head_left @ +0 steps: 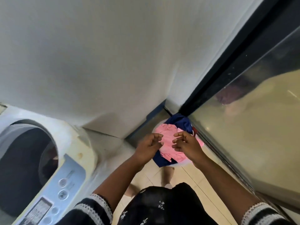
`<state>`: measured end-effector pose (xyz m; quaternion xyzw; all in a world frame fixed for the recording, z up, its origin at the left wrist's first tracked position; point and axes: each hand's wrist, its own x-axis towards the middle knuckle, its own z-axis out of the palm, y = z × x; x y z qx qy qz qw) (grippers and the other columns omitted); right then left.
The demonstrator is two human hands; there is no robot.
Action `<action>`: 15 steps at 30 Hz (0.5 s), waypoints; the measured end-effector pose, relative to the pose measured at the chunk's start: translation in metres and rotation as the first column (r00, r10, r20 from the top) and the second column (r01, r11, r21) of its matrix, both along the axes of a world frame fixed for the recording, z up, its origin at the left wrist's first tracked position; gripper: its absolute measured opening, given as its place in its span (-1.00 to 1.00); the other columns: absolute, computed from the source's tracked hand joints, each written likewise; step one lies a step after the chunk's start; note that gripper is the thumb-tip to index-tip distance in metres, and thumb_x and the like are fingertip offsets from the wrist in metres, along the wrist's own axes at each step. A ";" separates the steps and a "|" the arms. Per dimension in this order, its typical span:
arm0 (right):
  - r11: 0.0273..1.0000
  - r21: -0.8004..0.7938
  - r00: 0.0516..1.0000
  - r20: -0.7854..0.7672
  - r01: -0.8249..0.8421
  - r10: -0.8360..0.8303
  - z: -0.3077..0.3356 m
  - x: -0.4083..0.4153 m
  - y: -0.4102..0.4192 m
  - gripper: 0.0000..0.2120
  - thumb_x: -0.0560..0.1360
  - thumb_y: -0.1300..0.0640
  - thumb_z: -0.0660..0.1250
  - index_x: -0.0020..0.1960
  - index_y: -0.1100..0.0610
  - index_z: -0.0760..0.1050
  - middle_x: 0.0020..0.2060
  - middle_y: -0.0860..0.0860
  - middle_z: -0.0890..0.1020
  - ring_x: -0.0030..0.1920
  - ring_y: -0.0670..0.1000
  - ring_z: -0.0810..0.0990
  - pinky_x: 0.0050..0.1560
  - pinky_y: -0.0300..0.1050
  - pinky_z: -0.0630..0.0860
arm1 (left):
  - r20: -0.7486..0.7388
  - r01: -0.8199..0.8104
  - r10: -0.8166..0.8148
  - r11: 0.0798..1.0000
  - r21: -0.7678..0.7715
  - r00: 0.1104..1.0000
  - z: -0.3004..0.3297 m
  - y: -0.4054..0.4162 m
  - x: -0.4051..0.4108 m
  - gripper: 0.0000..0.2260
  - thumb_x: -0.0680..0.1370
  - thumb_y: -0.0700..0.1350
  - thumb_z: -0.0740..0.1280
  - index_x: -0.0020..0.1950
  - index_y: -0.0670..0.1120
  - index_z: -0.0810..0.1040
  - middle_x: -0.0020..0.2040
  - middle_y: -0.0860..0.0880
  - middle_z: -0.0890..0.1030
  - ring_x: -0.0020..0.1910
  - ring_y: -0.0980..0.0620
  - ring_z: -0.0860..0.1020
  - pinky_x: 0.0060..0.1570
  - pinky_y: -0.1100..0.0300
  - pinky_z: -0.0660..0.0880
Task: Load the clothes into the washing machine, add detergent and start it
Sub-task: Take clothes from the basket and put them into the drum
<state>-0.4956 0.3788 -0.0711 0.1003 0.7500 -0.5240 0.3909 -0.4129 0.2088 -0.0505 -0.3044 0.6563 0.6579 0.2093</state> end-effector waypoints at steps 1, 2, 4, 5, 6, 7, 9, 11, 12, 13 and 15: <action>0.999 0.036 1.000 0.013 0.004 -0.005 -0.012 -0.006 0.011 -0.82 0.55 0.40 0.24 0.11 0.26 0.51 -0.08 0.27 0.62 -0.15 0.18 0.65 -0.13 -0.11 0.59 | 0.041 0.004 -0.004 1.000 0.013 0.999 -0.014 0.005 -0.006 -0.81 0.59 -0.14 0.33 0.20 -0.04 0.55 0.19 -0.07 0.59 0.22 0.01 0.54 0.26 0.12 0.47; 0.997 0.081 1.000 0.028 0.001 -0.004 -0.027 -0.012 0.023 -0.81 0.54 0.40 0.24 0.12 0.28 0.50 -0.09 0.26 0.62 -0.17 0.15 0.64 -0.11 -0.08 0.57 | 0.086 0.006 -0.009 0.999 0.032 0.996 -0.032 0.012 -0.013 -0.80 0.59 -0.14 0.33 0.22 -0.07 0.53 0.20 -0.09 0.58 0.22 -0.01 0.54 0.27 0.10 0.45; 0.984 0.173 0.998 0.057 -0.040 0.031 -0.060 -0.025 0.045 -0.81 0.53 0.37 0.25 0.13 0.26 0.51 -0.08 0.22 0.63 -0.17 0.13 0.63 -0.04 -0.01 0.57 | 0.159 0.005 -0.013 0.999 0.052 0.987 -0.064 0.022 -0.026 -0.79 0.60 -0.16 0.32 0.23 -0.12 0.51 0.16 -0.11 0.58 0.15 0.00 0.53 0.19 0.16 0.45; 0.973 0.221 0.996 0.067 -0.071 0.058 -0.078 -0.030 0.055 -0.82 0.53 0.33 0.27 0.12 0.23 0.52 -0.06 0.19 0.65 -0.13 0.14 0.64 0.03 0.03 0.57 | 0.188 -0.002 -0.008 0.999 0.053 0.982 -0.077 0.026 -0.031 -0.80 0.60 -0.17 0.31 0.22 -0.13 0.50 0.14 -0.11 0.57 0.12 0.01 0.52 0.14 0.20 0.44; 0.952 0.280 0.992 0.069 -0.123 0.107 -0.095 -0.035 0.062 -0.83 0.52 0.28 0.29 0.10 0.20 0.54 -0.03 0.16 0.66 -0.07 0.15 0.65 0.11 0.07 0.57 | 0.210 -0.006 -0.005 0.999 0.050 0.978 -0.089 0.029 -0.034 -0.81 0.60 -0.19 0.31 0.21 -0.13 0.50 0.11 -0.11 0.56 0.10 0.02 0.51 0.09 0.24 0.43; 0.922 0.339 0.982 0.076 -0.188 0.173 -0.115 -0.040 0.070 -0.82 0.52 0.24 0.30 0.11 0.17 0.55 0.02 0.14 0.66 0.02 0.16 0.65 0.16 0.06 0.55 | 0.236 -0.005 -0.006 0.999 0.048 0.972 -0.101 0.033 -0.038 -0.81 0.60 -0.20 0.32 0.21 -0.14 0.49 0.10 -0.10 0.55 0.10 0.02 0.50 0.03 0.28 0.42; 0.830 0.444 0.939 0.112 -0.339 0.324 -0.152 -0.051 0.083 -0.78 0.56 0.18 0.30 0.18 0.17 0.55 0.15 0.11 0.62 0.16 0.14 0.59 0.18 -0.07 0.45 | 0.283 0.008 -0.019 0.999 0.039 0.959 -0.126 0.041 -0.045 -0.78 0.59 -0.22 0.31 0.24 -0.16 0.48 0.11 -0.10 0.54 0.10 0.03 0.49 -0.03 0.32 0.42; 0.751 0.507 0.901 0.145 -0.423 0.409 -0.185 -0.059 0.092 -0.73 0.56 0.16 0.30 0.24 0.18 0.52 0.23 0.13 0.56 0.21 0.16 0.55 0.13 -0.13 0.41 | 0.324 0.043 -0.053 0.998 0.036 0.944 -0.149 0.048 -0.051 -0.73 0.60 -0.22 0.31 0.30 -0.18 0.45 0.14 -0.11 0.52 0.10 0.03 0.48 -0.05 0.32 0.42; 0.737 0.522 0.898 0.164 -0.429 0.407 -0.202 -0.063 0.095 -0.71 0.55 0.15 0.31 0.26 0.17 0.49 0.24 0.15 0.53 0.21 0.18 0.54 0.11 -0.12 0.42 | 0.341 0.066 -0.077 0.997 0.042 0.937 -0.161 0.051 -0.054 -0.71 0.60 -0.22 0.30 0.31 -0.19 0.44 0.15 -0.10 0.51 0.10 0.03 0.47 -0.09 0.34 0.42; 0.710 0.547 0.891 0.185 -0.445 0.415 -0.219 -0.066 0.098 -0.68 0.54 0.15 0.31 0.29 0.16 0.46 0.26 0.17 0.48 0.21 0.21 0.52 0.12 -0.08 0.44 | 0.353 0.091 -0.102 0.995 0.048 0.930 -0.172 0.055 -0.059 -0.71 0.60 -0.22 0.30 0.32 -0.19 0.43 0.14 -0.09 0.49 0.10 0.04 0.46 -0.12 0.37 0.41; 0.613 0.607 0.845 0.210 -0.506 0.491 -0.251 -0.071 0.102 -0.64 0.54 0.14 0.31 0.33 0.10 0.43 0.36 0.19 0.33 0.30 0.24 0.43 0.20 0.01 0.44 | 0.369 0.123 -0.131 0.991 0.046 0.920 -0.194 0.059 -0.068 -0.70 0.59 -0.21 0.32 0.32 -0.17 0.42 0.15 -0.07 0.48 0.12 0.04 0.45 -0.11 0.38 0.40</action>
